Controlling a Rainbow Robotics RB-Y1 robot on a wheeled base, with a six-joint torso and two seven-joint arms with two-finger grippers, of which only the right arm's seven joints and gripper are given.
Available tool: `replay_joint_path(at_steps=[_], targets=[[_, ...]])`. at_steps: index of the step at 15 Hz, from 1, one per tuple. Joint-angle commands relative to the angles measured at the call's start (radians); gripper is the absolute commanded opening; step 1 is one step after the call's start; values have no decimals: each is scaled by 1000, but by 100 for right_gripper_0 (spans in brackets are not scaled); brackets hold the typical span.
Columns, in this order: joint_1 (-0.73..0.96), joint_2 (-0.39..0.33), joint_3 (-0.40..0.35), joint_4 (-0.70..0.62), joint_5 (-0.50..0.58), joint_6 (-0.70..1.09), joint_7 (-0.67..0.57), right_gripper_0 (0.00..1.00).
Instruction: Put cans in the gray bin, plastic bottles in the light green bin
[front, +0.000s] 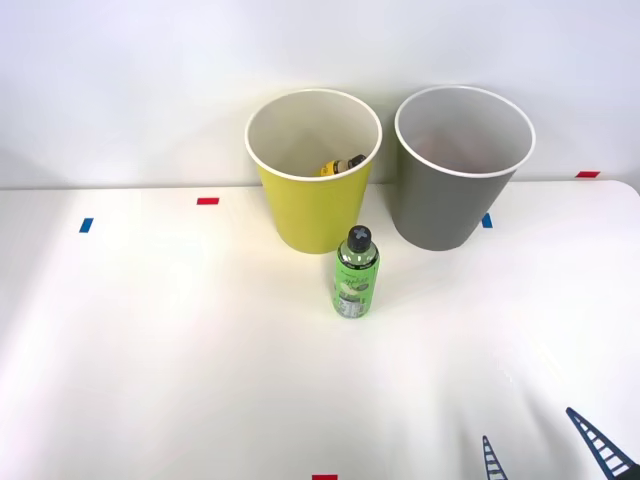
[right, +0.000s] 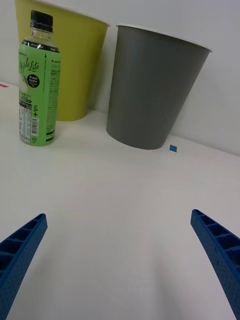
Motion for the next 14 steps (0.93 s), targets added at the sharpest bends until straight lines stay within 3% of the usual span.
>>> replay_joint_path(at_steps=[1,14], targets=[[0,0,0,0,0,0,0,100],[0,0,0,0,0,0,0,100]])
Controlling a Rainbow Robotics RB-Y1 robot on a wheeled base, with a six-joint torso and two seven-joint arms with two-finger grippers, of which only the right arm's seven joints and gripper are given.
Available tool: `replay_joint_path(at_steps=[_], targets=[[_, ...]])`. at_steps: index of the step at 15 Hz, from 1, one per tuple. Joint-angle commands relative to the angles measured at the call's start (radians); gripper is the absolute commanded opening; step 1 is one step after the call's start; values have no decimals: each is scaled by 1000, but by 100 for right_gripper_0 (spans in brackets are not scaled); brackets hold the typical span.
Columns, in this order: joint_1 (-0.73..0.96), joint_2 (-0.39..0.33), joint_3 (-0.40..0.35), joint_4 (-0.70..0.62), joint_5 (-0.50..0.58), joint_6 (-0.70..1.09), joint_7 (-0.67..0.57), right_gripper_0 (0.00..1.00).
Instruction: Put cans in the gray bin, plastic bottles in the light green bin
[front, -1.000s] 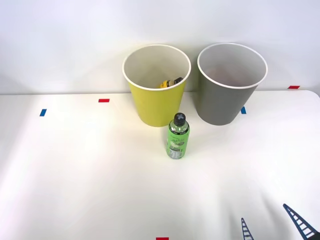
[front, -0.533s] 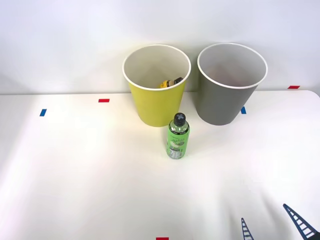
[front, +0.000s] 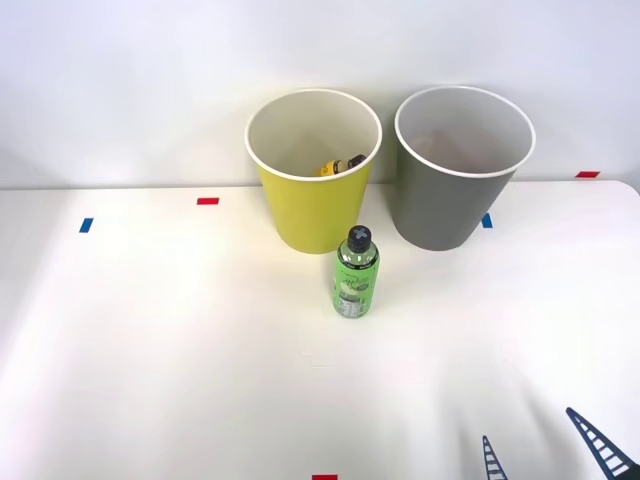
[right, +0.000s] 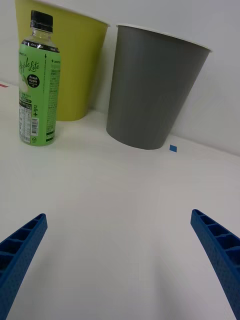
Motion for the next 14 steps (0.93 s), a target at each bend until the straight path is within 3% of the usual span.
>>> replay_joint_path(at_steps=[1,14], targets=[[0,0,0,0,0,0,0,100],[0,0,0,0,0,0,0,100]])
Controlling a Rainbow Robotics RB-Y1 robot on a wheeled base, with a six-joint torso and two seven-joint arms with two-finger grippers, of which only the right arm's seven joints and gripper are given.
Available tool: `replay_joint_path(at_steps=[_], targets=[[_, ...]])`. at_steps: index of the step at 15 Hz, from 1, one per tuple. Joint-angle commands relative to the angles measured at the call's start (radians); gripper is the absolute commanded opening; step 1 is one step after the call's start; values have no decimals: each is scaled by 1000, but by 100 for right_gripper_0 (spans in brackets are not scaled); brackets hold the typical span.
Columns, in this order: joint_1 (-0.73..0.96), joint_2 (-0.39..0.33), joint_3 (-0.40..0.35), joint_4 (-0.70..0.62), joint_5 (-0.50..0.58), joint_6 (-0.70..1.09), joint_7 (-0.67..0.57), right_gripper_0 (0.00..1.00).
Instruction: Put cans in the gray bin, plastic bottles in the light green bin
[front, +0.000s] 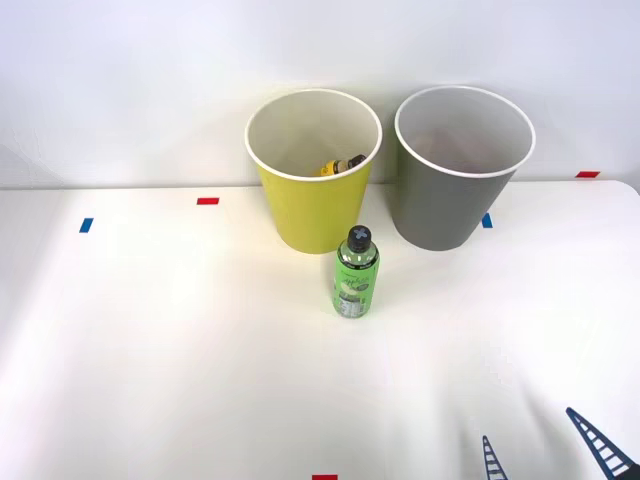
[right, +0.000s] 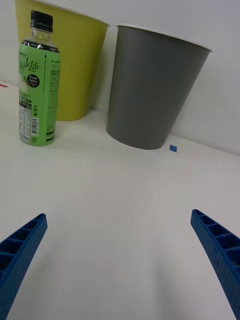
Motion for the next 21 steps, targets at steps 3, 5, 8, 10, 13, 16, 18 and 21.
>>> replay_joint_path(at_steps=[3,5,8,10,13,16,18,21], targets=[[0,0,0,0,0,0,0,100],[0,0,0,0,0,0,0,100],[-20,5,15,43,-29,-5,8,100],[-38,-40,69,41,-107,-38,31,100],[-124,-130,206,43,-305,-58,225,100],[-218,-190,334,41,-502,-66,396,100],[-275,-204,380,43,-580,-69,468,100],[-353,-212,449,43,-698,-69,558,100]])
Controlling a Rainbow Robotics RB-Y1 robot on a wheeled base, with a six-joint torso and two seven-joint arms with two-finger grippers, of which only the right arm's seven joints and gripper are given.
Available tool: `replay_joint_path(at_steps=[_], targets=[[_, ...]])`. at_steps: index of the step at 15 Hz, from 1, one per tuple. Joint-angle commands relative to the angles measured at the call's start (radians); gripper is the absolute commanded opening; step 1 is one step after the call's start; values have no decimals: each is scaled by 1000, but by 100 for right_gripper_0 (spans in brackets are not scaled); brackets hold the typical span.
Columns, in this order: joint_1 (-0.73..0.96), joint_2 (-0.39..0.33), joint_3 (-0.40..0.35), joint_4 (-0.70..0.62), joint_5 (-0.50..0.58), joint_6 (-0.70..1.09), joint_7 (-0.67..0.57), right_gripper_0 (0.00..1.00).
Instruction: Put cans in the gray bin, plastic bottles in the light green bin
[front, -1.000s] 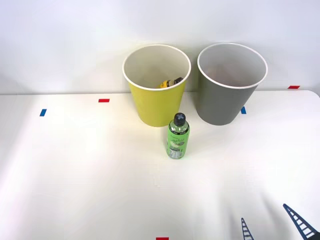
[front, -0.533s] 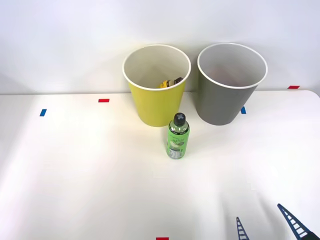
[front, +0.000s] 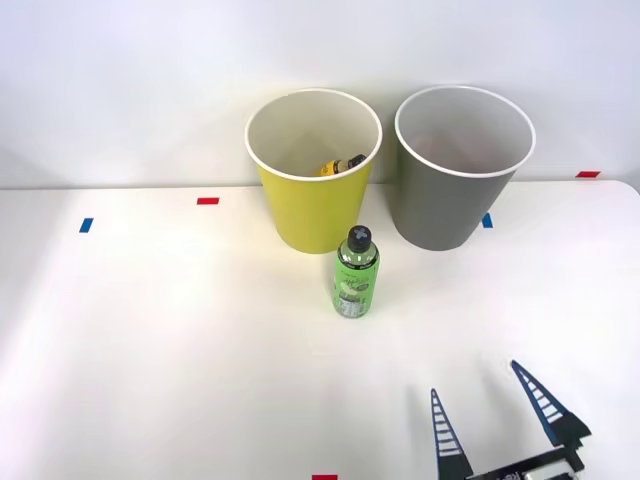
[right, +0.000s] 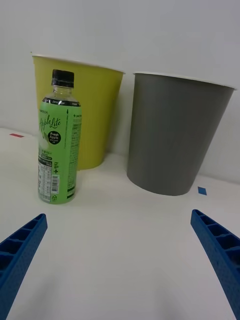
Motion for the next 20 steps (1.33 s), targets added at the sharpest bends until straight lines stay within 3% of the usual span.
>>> replay_joint_path(at_steps=[1,6,12,20], targets=[[-83,-11,71,0,-123,-1,105,100],[-179,-26,156,0,-290,-1,244,100],[-300,-11,243,0,-407,15,281,100],[-449,69,252,0,-569,150,364,100]])
